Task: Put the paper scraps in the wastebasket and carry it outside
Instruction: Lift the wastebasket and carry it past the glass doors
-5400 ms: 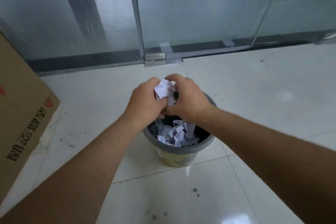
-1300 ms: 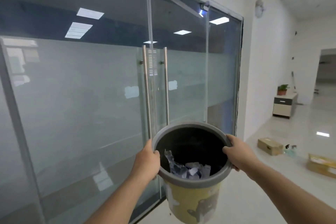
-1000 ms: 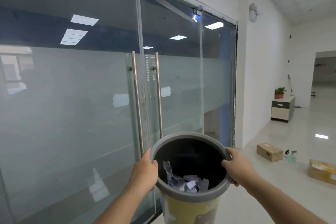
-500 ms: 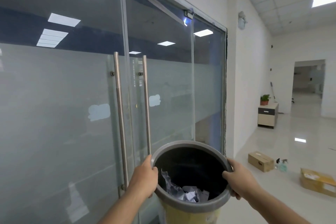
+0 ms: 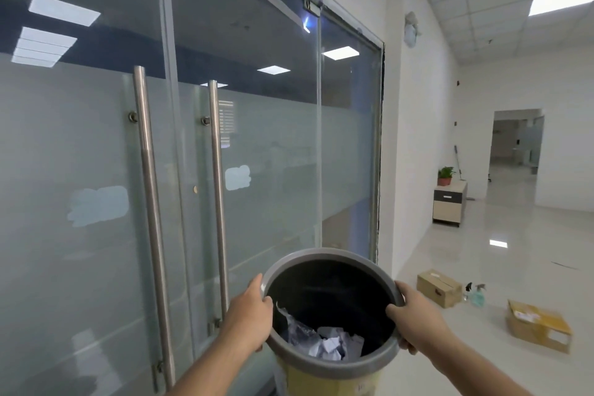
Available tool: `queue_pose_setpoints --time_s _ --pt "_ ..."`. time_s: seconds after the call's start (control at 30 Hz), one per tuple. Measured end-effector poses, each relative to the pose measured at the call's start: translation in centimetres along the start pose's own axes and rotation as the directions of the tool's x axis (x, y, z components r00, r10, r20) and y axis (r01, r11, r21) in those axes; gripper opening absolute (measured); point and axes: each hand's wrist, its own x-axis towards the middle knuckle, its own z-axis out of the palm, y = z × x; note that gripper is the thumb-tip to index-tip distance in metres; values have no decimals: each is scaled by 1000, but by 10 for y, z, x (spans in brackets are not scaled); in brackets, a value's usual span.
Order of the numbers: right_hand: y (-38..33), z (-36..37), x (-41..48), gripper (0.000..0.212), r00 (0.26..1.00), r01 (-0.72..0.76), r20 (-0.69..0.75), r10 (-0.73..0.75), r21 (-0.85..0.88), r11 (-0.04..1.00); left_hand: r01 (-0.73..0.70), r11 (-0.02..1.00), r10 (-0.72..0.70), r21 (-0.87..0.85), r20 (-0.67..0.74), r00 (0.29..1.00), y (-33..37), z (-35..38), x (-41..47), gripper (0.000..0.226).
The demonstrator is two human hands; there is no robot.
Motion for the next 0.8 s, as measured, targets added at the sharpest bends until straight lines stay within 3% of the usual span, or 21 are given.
queue_pose_setpoints --time_s 0.2,0.53,0.8 --pt "17 -21 68 39 998 0 70 1 -21 1000 26 999 -25 33 -35 999 28 43 42 53" --pt "25 -24 137 41 999 -1 39 2 -5 1000 21 998 -19 66 -23 1000 48 75 99 55" --pt "52 29 162 43 999 -25 42 27 -46 999 7 994 -9 109 21 1000 -13 94 132 56"
